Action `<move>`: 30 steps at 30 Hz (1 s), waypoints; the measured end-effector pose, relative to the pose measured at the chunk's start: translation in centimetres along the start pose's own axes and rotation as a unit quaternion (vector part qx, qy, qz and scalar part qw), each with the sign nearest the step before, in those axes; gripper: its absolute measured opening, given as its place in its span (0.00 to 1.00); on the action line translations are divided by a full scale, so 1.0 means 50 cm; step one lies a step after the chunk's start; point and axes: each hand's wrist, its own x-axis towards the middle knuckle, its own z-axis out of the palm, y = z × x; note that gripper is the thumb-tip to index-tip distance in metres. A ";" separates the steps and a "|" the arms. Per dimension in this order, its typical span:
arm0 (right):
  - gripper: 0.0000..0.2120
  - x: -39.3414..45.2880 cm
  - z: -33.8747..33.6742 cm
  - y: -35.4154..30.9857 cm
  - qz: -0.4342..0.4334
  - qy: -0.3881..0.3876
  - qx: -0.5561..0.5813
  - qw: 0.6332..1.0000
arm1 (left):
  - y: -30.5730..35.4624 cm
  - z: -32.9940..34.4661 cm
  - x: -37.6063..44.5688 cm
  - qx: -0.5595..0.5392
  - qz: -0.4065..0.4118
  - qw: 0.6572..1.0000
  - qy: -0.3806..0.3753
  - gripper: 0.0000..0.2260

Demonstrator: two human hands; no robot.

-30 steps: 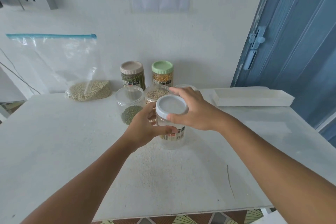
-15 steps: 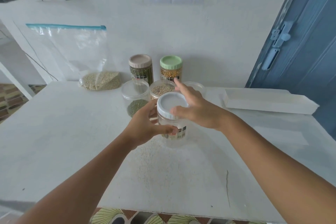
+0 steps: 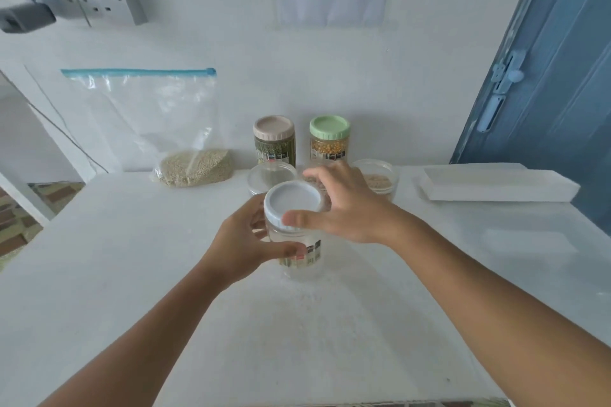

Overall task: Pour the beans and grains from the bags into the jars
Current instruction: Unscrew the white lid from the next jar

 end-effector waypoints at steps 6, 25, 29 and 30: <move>0.47 0.004 0.000 -0.059 0.029 -0.074 -0.064 0.995 | -0.024 -0.021 0.010 -0.014 0.017 0.999 -0.036 0.40; 0.44 0.029 -0.078 -0.089 -0.056 -0.034 0.019 0.998 | -0.016 -0.030 0.014 -0.036 -0.007 0.995 -0.090 0.41; 0.47 -0.019 -0.063 -0.012 -0.020 0.080 0.273 0.959 | -0.017 -0.025 0.009 -0.031 -0.004 0.997 -0.077 0.39; 0.46 -0.039 -0.049 0.016 0.003 0.126 0.348 0.929 | -0.016 -0.025 0.010 -0.030 -0.003 0.997 -0.074 0.39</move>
